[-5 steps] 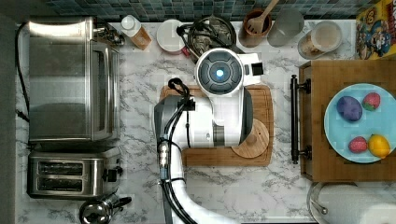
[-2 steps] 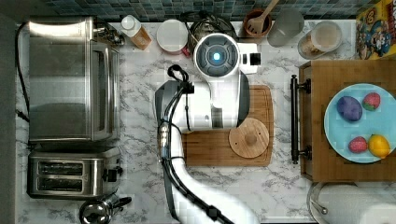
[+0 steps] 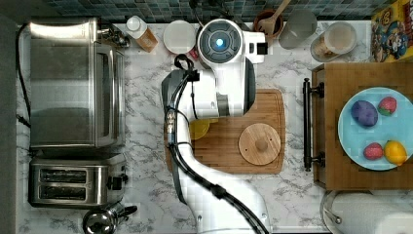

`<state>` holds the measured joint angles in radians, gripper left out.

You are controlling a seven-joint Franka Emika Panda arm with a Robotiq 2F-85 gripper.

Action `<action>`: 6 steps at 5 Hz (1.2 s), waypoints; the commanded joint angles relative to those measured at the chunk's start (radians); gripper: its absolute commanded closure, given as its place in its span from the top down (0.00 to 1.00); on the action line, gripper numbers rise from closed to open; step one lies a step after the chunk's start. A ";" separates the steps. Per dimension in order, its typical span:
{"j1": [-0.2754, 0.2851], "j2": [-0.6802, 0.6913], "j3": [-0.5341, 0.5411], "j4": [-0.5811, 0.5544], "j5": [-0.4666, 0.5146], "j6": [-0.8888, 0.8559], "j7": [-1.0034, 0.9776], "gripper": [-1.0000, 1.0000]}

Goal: Get a tea bag.

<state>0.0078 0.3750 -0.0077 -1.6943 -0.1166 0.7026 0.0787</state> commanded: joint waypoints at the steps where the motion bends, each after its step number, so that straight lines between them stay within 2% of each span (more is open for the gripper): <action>1: 0.032 0.053 -0.011 0.265 -0.040 -0.003 0.058 1.00; 2: 0.048 0.078 -0.031 0.298 -0.037 -0.023 0.076 1.00; 3: 0.038 0.094 -0.021 0.321 -0.010 -0.035 0.057 1.00; 4: 0.035 0.109 -0.013 0.343 0.006 -0.048 0.057 0.00; 5: 0.047 0.123 -0.017 0.335 -0.008 -0.053 0.068 0.00; 6: 0.053 0.186 -0.014 0.387 -0.013 -0.152 0.058 0.00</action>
<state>0.0289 0.5190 -0.0254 -1.4834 -0.1265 0.5664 0.0847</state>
